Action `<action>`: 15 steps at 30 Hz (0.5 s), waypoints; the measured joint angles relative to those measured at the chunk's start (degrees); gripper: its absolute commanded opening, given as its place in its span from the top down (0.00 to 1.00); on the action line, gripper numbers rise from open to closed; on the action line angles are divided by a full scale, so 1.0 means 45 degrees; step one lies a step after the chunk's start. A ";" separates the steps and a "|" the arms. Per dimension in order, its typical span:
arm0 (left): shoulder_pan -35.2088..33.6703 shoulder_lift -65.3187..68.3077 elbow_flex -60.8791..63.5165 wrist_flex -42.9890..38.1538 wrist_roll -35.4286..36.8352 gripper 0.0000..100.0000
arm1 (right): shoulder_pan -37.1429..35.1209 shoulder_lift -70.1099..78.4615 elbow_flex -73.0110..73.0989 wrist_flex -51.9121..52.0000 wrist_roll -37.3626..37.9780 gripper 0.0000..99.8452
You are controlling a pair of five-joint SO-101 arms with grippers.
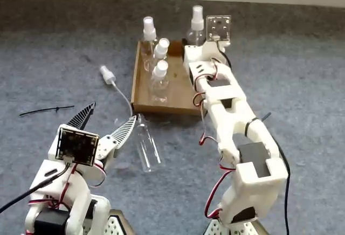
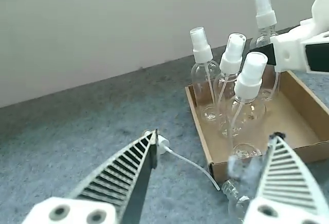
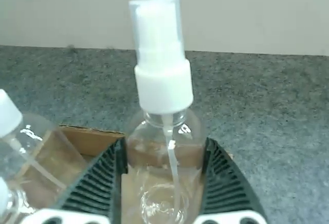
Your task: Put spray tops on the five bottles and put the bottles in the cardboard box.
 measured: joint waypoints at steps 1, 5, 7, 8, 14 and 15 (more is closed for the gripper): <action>0.0000 0.0000 0.0000 0.0000 0.0000 0.70 | 0.0000 0.0000 0.0000 0.0000 0.0000 0.97; 0.0000 0.0000 0.0000 0.0000 0.0000 0.70 | 0.0000 0.0000 0.0000 0.0000 0.0000 0.97; 0.0000 0.0000 0.0000 0.0000 0.0000 0.70 | 0.0000 0.0000 0.0000 0.0000 0.0000 0.97; 0.0000 0.0000 0.0000 0.0000 0.0000 0.70 | 0.0000 0.0000 0.0000 0.0000 0.0000 0.97; 0.0000 0.0000 0.0000 0.0000 0.0000 0.70 | 0.0000 0.0000 0.0000 -0.0879 0.0000 0.97; 0.0000 0.0000 0.0000 0.0000 0.0000 0.70 | 0.0000 0.0000 0.0000 -0.1289 0.0000 0.97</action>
